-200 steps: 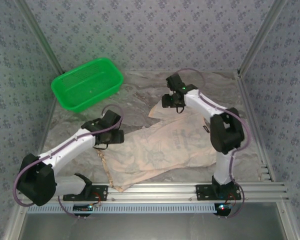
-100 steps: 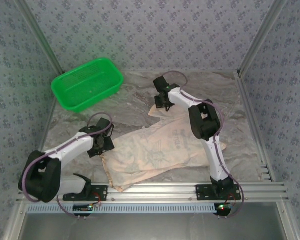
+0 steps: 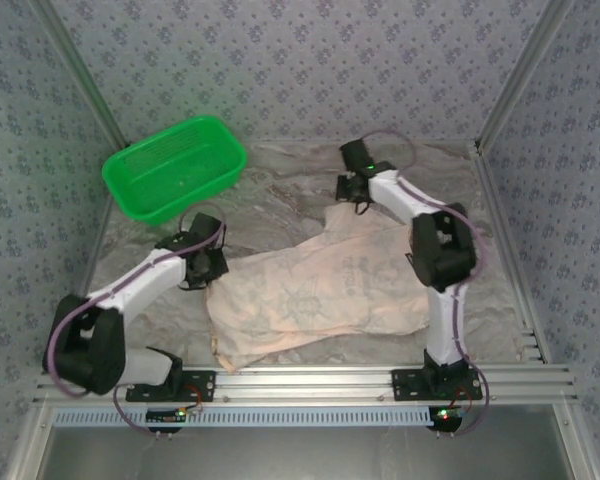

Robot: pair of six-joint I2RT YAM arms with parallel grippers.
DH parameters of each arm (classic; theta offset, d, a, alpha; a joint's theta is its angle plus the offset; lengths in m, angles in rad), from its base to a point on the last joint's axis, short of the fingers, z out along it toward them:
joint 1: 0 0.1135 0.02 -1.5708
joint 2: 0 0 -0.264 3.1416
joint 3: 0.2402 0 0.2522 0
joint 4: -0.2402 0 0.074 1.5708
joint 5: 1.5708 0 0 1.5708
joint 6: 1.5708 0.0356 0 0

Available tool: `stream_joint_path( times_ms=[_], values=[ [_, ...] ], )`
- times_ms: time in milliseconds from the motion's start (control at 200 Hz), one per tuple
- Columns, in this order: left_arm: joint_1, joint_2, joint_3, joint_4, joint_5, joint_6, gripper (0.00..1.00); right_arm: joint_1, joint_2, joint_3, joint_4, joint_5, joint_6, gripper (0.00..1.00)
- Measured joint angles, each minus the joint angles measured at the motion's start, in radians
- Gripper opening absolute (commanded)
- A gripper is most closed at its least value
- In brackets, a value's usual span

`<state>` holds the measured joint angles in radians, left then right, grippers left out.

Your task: Fold the inside-out t-shirt

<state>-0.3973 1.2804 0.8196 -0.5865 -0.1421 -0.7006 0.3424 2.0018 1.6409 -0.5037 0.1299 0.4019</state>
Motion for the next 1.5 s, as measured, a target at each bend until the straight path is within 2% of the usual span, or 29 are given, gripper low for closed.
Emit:
stream_joint_path(
  times_ms=[140, 265, 365, 470, 660, 959, 1069, 1164, 1304, 1439, 1499],
  values=[
    [-0.069, -0.230, 0.105, 0.032, 0.000, 0.071, 0.00, -0.072, -0.314, -0.070, 0.013, 0.048, 0.002, 0.00],
    [-0.177, -0.383, 0.179, 0.085, 0.007, 0.180, 0.00, -0.065, -0.608, -0.126, 0.023, 0.097, 0.002, 0.00],
    [-0.249, -0.414, 0.263, 0.084, 0.007, 0.264, 0.00, -0.038, -0.818, -0.146, 0.005, 0.138, 0.002, 0.00],
    [-0.287, -0.410, 0.373, 0.051, 0.016, 0.333, 0.00, 0.007, -0.999, -0.148, -0.023, 0.193, 0.001, 0.00],
    [-0.333, -0.408, 0.573, 0.027, 0.083, 0.433, 0.00, 0.080, -1.176, -0.066, -0.106, 0.218, -0.003, 0.00],
    [-0.349, -0.401, 0.619, 0.137, 0.180, 0.543, 0.00, 0.089, -1.156, 0.093, -0.144, 0.226, -0.010, 0.00],
    [-0.349, -0.354, 0.620, 0.173, 0.169, 0.570, 0.00, 0.089, -1.097, 0.146, -0.116, 0.241, -0.039, 0.00],
    [-0.349, -0.303, 0.619, 0.185, 0.090, 0.586, 0.00, 0.079, -1.025, 0.171, -0.076, 0.259, -0.076, 0.00],
    [-0.289, -0.211, 0.582, 0.209, -0.026, 0.587, 0.00, -0.057, -0.852, 0.180, -0.026, 0.200, -0.085, 0.00],
    [-0.165, -0.111, 0.547, 0.205, -0.031, 0.576, 0.00, -0.183, -0.661, 0.179, -0.010, 0.085, -0.061, 0.00],
    [-0.140, -0.077, 0.547, 0.205, -0.031, 0.576, 0.00, -0.215, -0.590, 0.179, -0.026, 0.045, -0.051, 0.00]
  ],
)
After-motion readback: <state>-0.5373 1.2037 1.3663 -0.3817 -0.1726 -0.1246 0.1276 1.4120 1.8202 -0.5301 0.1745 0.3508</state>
